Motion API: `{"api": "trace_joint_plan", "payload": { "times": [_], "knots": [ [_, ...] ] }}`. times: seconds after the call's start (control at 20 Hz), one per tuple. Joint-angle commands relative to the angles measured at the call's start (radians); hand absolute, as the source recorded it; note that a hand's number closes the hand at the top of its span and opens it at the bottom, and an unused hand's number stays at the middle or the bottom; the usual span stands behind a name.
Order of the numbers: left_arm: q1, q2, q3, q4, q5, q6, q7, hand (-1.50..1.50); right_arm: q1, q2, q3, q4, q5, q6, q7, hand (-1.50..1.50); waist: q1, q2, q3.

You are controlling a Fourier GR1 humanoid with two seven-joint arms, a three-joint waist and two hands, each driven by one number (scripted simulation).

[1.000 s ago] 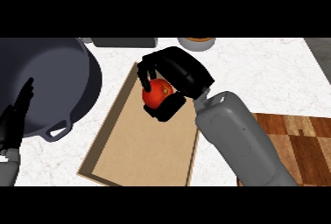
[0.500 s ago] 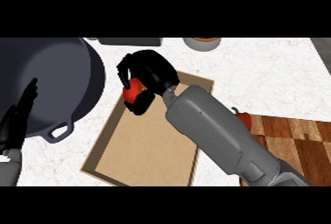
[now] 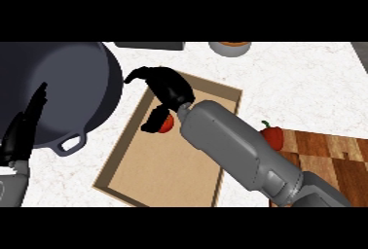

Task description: Pick the tomato from the cutting board and place it in the cardboard box

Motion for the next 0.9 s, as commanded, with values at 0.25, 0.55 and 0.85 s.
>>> {"api": "trace_joint_plan", "payload": {
  "times": [0.25, 0.55, 0.85],
  "knots": [
    [0.015, -0.006, 0.02, 0.017, 0.001, -0.008, 0.002, 0.0, 0.013, 0.0, 0.003, 0.04, -0.189, -0.187, -0.232, -1.5, -0.009, 0.003, -0.009],
    [0.024, 0.001, 0.039, 0.055, -0.01, -0.007, -0.017, 0.0, -0.028, 0.0, -0.146, 0.061, -0.324, -0.189, -0.305, -1.5, -0.043, -0.001, -0.009],
    [0.066, 0.018, 0.083, 0.05, 0.018, -0.034, -0.039, 0.0, 0.006, -0.109, -0.298, 0.11, -0.389, 0.014, -0.438, -1.5, -0.062, -0.005, -0.009]
  ]
}}
